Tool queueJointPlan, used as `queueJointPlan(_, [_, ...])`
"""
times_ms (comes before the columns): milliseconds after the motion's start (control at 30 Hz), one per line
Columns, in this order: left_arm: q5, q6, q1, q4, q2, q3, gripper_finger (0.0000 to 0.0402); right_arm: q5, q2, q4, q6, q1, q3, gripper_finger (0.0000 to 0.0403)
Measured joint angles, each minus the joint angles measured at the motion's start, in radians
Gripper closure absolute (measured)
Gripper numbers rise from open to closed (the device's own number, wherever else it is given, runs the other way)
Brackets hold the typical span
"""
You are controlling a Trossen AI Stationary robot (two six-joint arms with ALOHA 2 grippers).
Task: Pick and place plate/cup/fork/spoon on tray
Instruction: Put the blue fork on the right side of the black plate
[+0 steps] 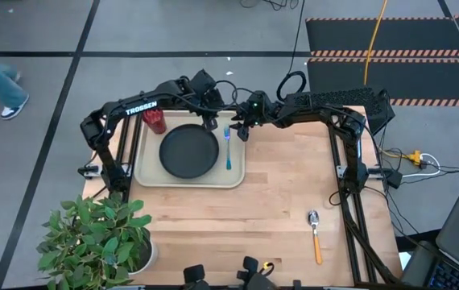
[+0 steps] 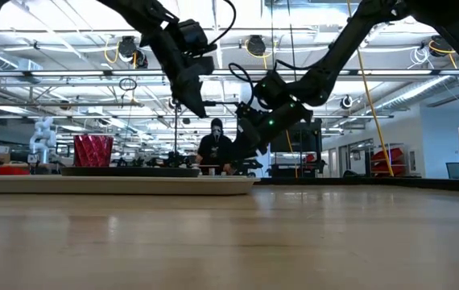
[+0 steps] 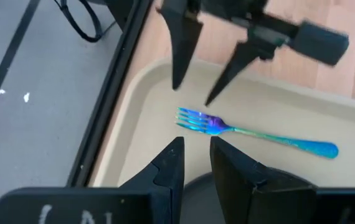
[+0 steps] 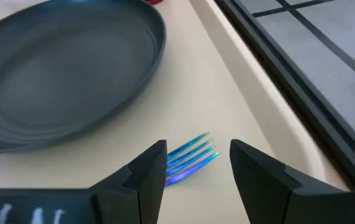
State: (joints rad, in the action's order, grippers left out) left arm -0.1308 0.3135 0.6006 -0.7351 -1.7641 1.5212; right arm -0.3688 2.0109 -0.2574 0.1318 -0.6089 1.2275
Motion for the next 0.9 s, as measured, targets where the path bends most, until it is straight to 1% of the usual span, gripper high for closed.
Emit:
queueJointPlan(133, [-0.001,-0.001,0.000,0.001,0.000,-0.015,0.0321,-0.001,0.000,0.042,0.001,0.001,0.032,0.0232])
queueJointPlan(333, [-0.001,-0.005,-0.001,0.052,0.000,-0.061,0.0321,0.000,0.000,0.188,0.005,0.001,0.131,0.0232])
queueJointPlan(433, [-0.001,0.002,-0.001,0.051,0.000,-0.067,0.0321,0.014,0.000,0.253,0.019,0.001,0.172,0.0232])
queueJointPlan(533, [-0.001,0.021,-0.001,0.049,0.007,-0.067,0.0321,0.050,0.000,0.265,0.028,0.002,0.175,0.0232])
queueJointPlan(633, [-0.005,0.049,0.001,0.059,0.036,-0.068,0.0321,0.053,0.005,0.267,0.014,0.000,0.175,0.0232])
queueJointPlan(733, [-0.013,0.069,0.006,0.071,0.062,-0.067,0.0321,0.056,0.032,0.274,-0.004,0.000,0.175,0.0232])
queueJointPlan(900, [-0.058,0.078,0.022,0.107,0.098,-0.068,0.0321,0.054,0.090,0.271,-0.020,0.002,0.174,0.0232])
